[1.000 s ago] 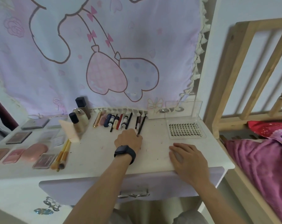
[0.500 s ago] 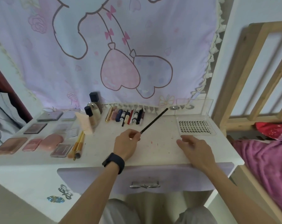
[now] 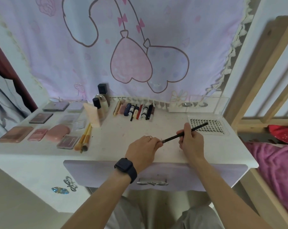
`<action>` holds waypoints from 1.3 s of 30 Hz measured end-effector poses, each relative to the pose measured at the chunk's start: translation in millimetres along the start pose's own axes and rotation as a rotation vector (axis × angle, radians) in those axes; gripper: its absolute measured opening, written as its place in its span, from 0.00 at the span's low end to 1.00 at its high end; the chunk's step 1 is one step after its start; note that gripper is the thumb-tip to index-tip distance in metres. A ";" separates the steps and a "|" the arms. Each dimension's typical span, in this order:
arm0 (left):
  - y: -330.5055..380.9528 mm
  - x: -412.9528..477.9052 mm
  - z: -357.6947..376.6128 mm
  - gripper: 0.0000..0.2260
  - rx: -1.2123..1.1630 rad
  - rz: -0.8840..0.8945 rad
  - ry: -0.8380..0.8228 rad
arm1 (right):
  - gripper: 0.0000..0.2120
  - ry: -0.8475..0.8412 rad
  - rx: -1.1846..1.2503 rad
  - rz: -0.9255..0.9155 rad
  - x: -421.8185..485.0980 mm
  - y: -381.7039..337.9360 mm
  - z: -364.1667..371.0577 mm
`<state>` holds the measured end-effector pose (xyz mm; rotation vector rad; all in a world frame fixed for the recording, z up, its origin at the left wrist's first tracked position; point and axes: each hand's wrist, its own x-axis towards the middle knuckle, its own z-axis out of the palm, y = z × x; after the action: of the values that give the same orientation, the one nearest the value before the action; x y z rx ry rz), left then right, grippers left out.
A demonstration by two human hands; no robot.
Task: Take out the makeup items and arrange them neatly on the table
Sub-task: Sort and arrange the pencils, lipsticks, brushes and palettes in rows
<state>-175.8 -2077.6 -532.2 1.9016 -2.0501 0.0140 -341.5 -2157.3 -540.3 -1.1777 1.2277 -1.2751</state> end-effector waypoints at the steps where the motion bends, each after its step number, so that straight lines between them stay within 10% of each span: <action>1: 2.1 -0.9 3.8 0.17 0.018 0.009 0.017 | 0.24 0.044 -0.024 0.003 0.6 2.2 2.0; 12: 9.1 1.4 -15.6 0.15 -0.451 -0.120 -0.226 | 0.24 0.162 -0.031 -0.049 3.9 9.8 3.8; 39: 34.9 -2.7 -6.3 0.18 -0.497 -0.078 -0.263 | 0.25 0.109 -0.067 -0.037 -0.2 5.1 5.7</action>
<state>-208.0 -2069.9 -519.2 1.7262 -1.8957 -0.7296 -335.7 -2157.5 -545.3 -1.1969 1.3419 -1.3499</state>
